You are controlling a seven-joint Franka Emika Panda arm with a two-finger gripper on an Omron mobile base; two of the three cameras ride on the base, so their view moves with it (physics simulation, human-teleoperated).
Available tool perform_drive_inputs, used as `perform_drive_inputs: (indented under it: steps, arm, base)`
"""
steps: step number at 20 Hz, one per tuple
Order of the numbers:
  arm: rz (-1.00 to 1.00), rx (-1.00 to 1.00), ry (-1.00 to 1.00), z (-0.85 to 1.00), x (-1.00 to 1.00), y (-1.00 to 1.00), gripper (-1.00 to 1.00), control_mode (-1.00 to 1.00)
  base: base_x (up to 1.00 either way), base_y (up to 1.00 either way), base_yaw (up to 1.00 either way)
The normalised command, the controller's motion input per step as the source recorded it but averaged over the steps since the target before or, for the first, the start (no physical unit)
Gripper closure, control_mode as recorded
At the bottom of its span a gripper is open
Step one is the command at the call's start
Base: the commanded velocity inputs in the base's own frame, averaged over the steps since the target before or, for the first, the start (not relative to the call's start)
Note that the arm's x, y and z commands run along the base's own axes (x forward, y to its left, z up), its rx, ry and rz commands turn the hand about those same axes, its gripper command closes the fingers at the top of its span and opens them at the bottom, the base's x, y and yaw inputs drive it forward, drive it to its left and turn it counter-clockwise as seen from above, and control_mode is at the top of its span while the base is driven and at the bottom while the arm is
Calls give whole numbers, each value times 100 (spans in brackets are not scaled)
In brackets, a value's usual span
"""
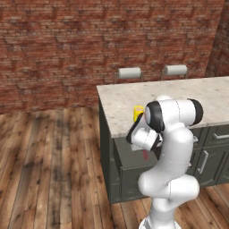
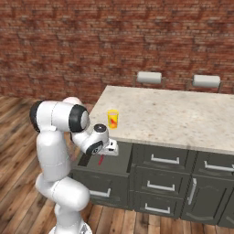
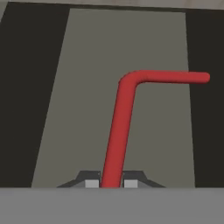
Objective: Pick up the straw from the right drawer and put it inside the smoothie cup.
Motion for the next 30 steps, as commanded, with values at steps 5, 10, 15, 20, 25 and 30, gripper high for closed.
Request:
perform_drive_inputs:
  steps: [5,10,15,20,25,30]
  arm:
    - [4,0,-7,100,-31,0,100,-100]
    - [9,0,-20,100,-32,0,100,-100]
    - [13,0,-27,91,-6,0,100,-100]
    - [18,0,-29,67,0,0,100,-100]
    - [19,3,-18,56,8,0,100,-100]
    - [20,7,-15,37,19,0,100,-100]
  base:
    - [0,0,0]
    - [0,0,0]
    - [0,0,0]
    - [0,0,0]
    - [0,0,0]
    - [0,0,0]
